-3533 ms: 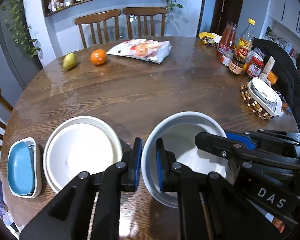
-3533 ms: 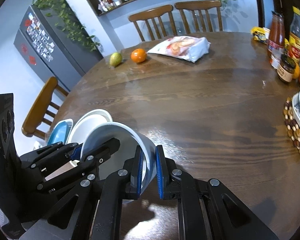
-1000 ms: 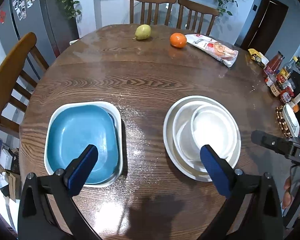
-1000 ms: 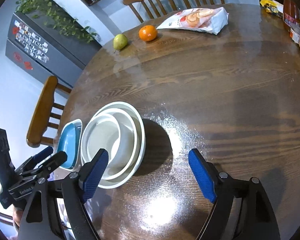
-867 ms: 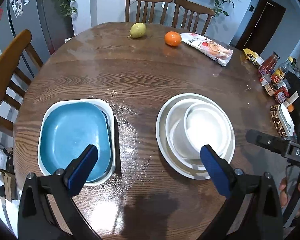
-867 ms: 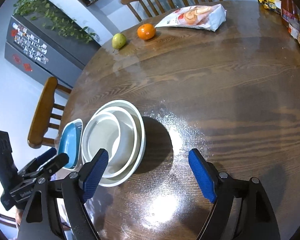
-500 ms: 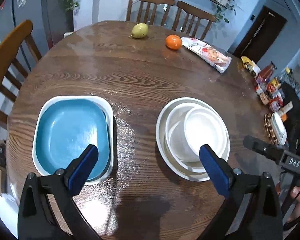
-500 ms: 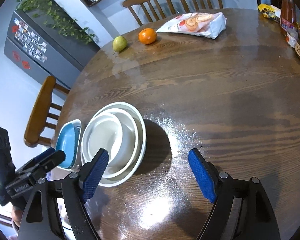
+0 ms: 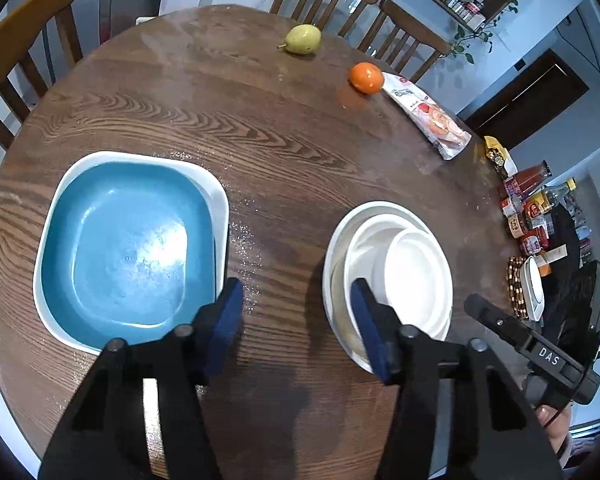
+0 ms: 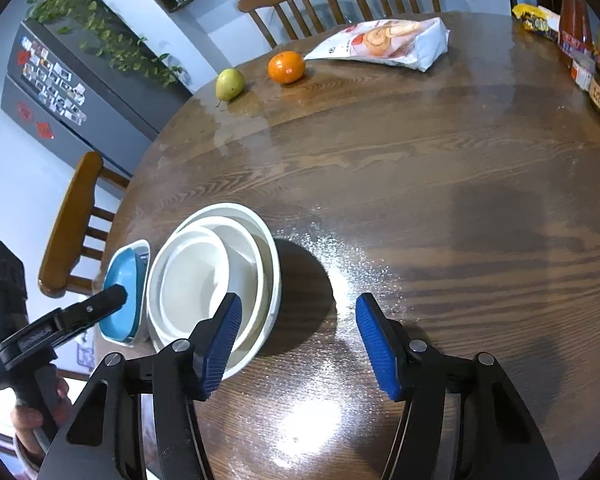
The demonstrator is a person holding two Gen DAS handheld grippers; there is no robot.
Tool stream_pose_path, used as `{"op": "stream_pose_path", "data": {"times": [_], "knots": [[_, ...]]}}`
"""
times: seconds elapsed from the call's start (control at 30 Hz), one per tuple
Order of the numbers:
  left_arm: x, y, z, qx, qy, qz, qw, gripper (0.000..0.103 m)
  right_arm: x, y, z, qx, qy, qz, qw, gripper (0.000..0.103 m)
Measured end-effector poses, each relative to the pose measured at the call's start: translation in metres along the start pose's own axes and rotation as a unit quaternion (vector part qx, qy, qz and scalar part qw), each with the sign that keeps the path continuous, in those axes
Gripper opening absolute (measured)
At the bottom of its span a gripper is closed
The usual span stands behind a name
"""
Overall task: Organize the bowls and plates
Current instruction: 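Move both tools to the rim of the nested bowl stack, then close both tools on the rim of the nested white bowls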
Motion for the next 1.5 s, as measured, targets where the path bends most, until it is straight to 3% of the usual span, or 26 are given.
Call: {"op": "stream_pose_path", "data": {"times": [0.1,0.33,0.43,0.57,0.87,1.2,1.5], "knots": [[-0.002,0.0,-0.004,0.002,-0.001,-0.008,1.0,0.05,-0.003,0.0,0.001,-0.002,-0.001,-0.007,1.0,0.049],[-0.011,0.0,-0.005,-0.005,0.004,-0.032,0.9995,0.05,-0.011,0.001,0.0,-0.001,0.003,-0.017,1.0,0.041],[-0.017,0.0,-0.004,-0.002,0.014,-0.045,0.9989,0.05,-0.013,-0.001,0.0,0.004,0.015,-0.016,1.0,0.041],[-0.022,-0.001,-0.007,-0.003,0.01,-0.054,0.9985,0.042,-0.015,0.0,0.0,0.009,0.022,-0.02,1.0,0.041],[-0.032,0.002,-0.002,-0.016,0.011,-0.074,0.9971,0.042,-0.021,0.0,0.0,0.017,0.034,-0.025,0.999,0.04],[-0.036,0.007,0.0,-0.022,0.009,-0.082,0.9964,0.038,-0.024,-0.001,-0.004,0.023,0.031,-0.029,0.999,0.031],[-0.038,0.004,0.001,-0.033,0.003,-0.082,0.9961,0.038,-0.031,-0.005,-0.006,0.046,0.065,-0.056,0.995,0.031]]}}
Point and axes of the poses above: each gripper's, at about its wrist camera, not at the fingertips, and x roughly against the way its jaws point, z to its right, y to its underside, the point moved 10 cm from there along -x, roughly the way its jaws point, and after that the axes turned 14 degrees about -x, right-handed, at the moved point
